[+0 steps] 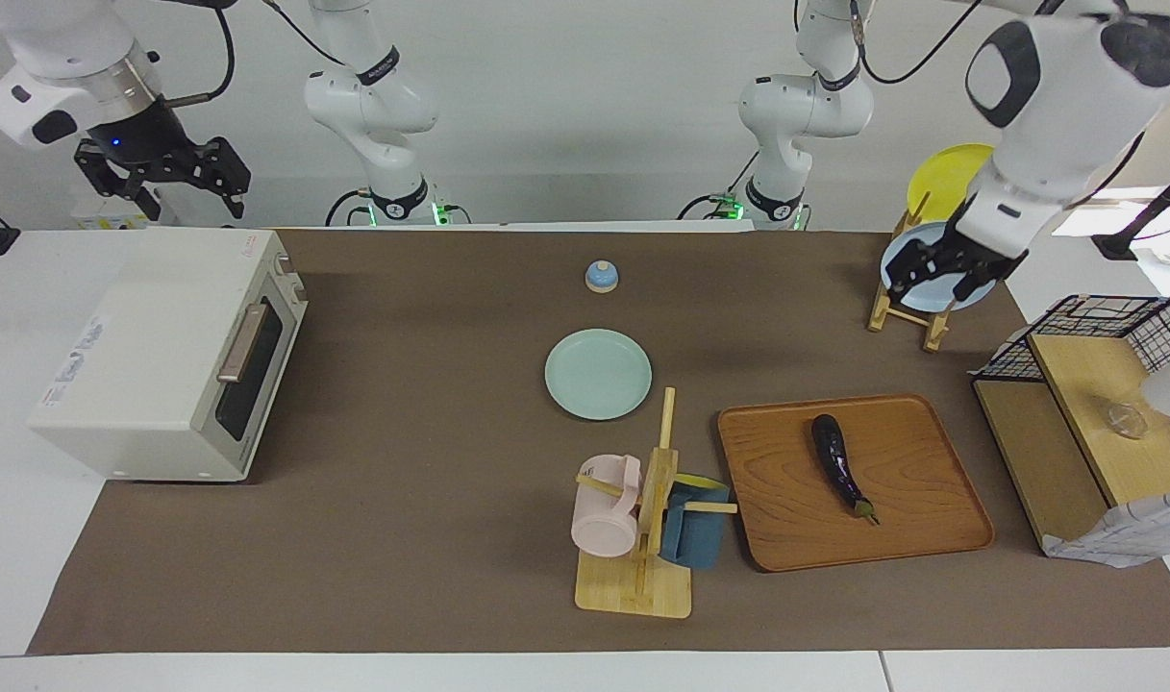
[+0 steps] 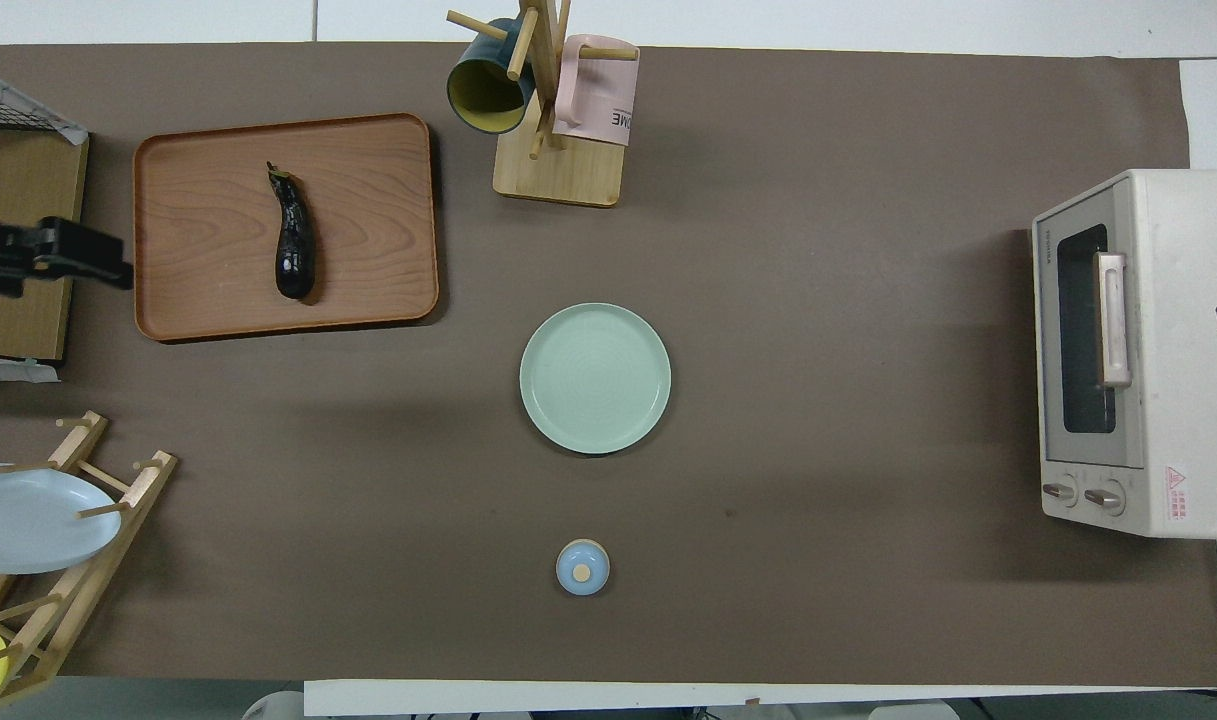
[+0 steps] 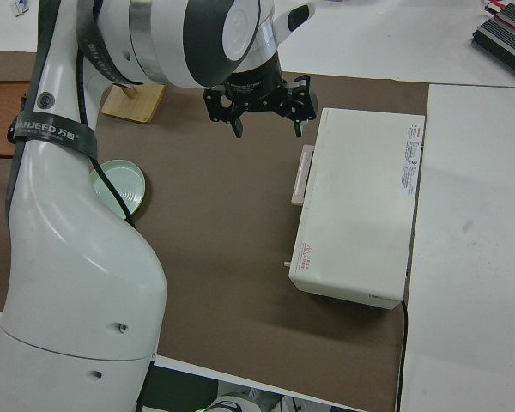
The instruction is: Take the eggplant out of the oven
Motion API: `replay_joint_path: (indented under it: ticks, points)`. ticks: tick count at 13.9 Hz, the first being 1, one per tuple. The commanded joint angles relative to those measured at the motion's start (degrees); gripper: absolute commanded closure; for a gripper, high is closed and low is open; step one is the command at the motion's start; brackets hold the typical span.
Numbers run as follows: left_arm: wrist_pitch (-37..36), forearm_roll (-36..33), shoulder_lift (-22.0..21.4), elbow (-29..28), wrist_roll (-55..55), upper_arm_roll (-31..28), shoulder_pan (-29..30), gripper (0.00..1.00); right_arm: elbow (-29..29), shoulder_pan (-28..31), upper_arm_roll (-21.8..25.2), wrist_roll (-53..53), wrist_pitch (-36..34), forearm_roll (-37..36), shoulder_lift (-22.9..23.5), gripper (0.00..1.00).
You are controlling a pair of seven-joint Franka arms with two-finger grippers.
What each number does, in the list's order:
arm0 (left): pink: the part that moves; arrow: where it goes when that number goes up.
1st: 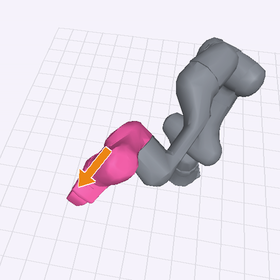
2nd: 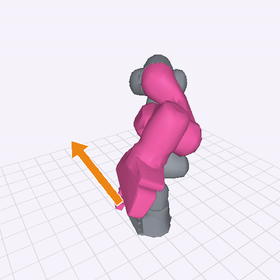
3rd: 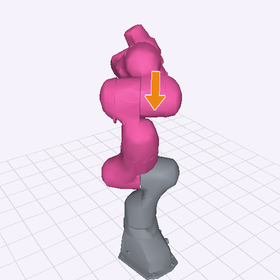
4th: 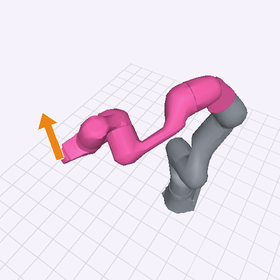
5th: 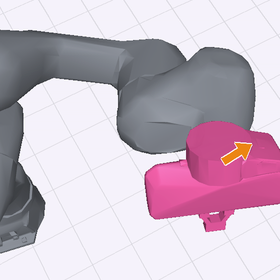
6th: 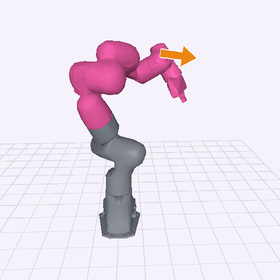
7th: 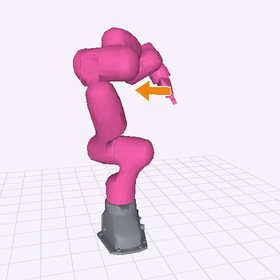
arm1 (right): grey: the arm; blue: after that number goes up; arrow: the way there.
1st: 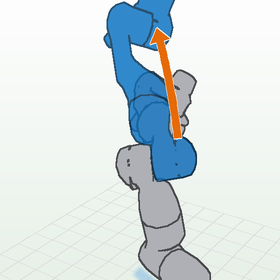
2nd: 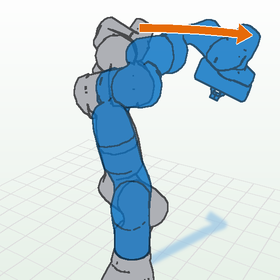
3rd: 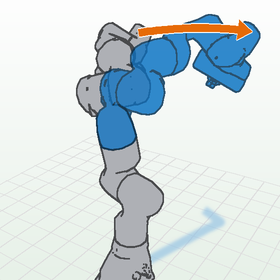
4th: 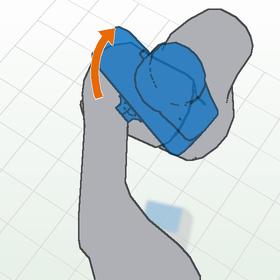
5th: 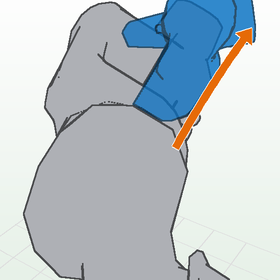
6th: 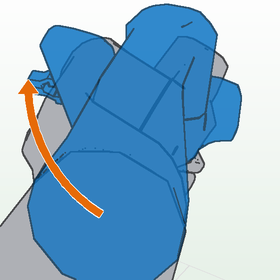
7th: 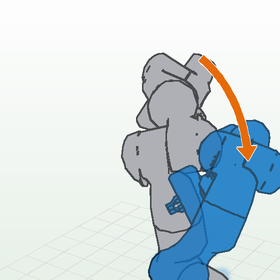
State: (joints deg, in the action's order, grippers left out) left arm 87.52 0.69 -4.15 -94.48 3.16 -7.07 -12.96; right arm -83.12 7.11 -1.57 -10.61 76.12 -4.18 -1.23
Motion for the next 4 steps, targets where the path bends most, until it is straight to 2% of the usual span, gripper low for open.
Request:
replay_joint_path:
  ticks: [1,4]
  points:
    - [-7.1,-1.3,-0.1,5.4,0.7,0.0,0.0,0.01,0.7,-0.5,0.3,-0.8,-0.9,-0.4,0.3,0.0]
    - [-8.1,-1.4,-0.2,5.7,0.6,0.2,-0.1,0.01,0.1,-0.4,0.4,-0.6,-1.2,-0.3,0.0,0.0]
